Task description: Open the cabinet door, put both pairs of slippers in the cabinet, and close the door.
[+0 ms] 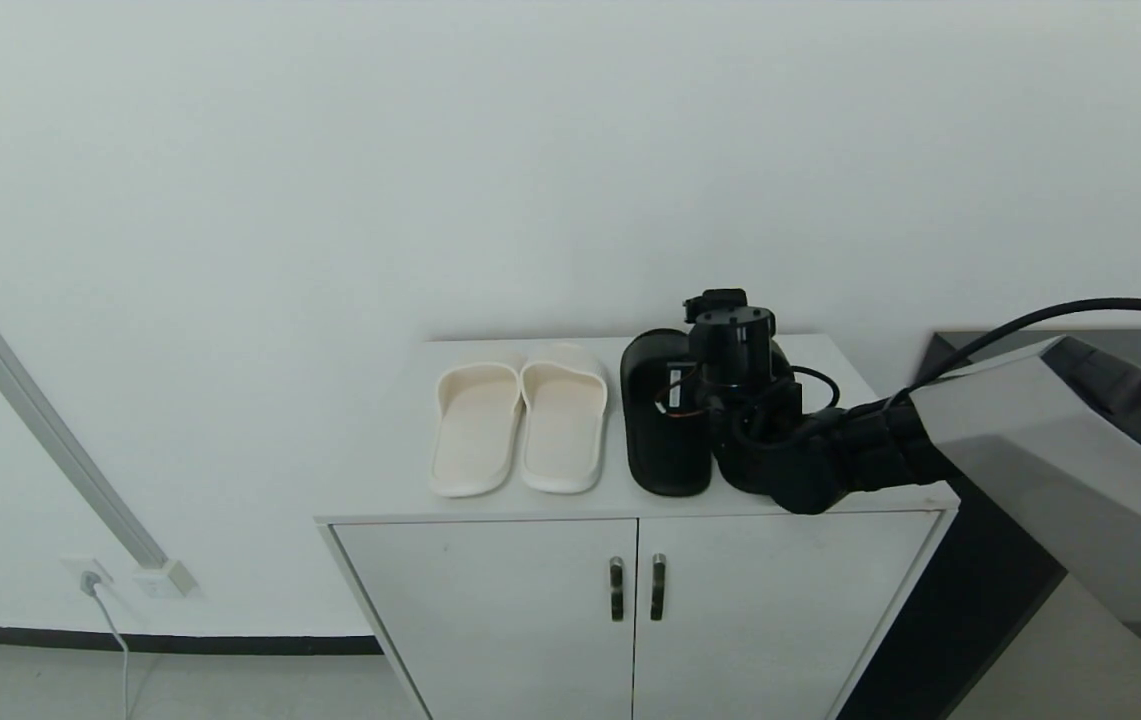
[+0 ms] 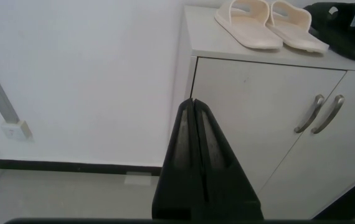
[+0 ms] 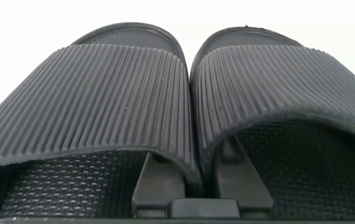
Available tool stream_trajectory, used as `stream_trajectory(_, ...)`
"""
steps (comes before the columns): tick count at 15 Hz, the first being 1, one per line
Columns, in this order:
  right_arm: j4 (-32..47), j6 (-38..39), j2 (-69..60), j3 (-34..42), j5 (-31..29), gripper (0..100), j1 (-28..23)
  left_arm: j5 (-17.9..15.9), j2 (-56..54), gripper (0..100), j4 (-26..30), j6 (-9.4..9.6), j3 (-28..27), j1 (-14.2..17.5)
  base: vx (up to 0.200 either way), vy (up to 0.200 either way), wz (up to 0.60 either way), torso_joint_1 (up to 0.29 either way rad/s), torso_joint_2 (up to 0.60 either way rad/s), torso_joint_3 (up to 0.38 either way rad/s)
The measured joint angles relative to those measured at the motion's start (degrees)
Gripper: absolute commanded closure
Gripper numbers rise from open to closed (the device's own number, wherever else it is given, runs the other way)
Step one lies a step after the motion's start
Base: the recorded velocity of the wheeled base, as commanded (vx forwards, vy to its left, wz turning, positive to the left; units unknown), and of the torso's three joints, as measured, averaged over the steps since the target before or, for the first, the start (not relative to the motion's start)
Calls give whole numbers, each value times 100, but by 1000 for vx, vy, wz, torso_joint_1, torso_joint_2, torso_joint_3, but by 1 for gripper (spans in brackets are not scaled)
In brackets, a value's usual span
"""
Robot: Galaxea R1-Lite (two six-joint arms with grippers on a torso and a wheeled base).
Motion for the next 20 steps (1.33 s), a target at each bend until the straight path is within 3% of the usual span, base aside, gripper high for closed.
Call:
stream_trajectory(3, 5, -66, -473, 619, 161, 100, 99, 0, 0, 100, 0, 1, 0, -5, 0, 0, 0, 0, 0, 0)
stream_trajectory(5, -5, -188, -1014, 1421, 635, 100, 204, 0, 0, 100, 0, 1, 0, 2, 0, 0, 0, 0, 0, 0)
stream_trajectory(11, -20, -402, -3004, 3760, 3060, 100, 482, 0, 0, 100, 0, 4, 0, -2, 0, 0, 0, 0, 0, 0)
stream_trajectory(16, -11, -751, -4302, 5063, 4948, 100, 567, 0, 0, 100, 0, 4, 0, 0, 0, 0, 0, 0, 0, 0)
stream_trajectory(20, -16, -770, -4652, 5382, 5046, 100, 733, 0, 0, 100, 0, 9, 0, 0, 0, 0, 0, 0, 0, 0)
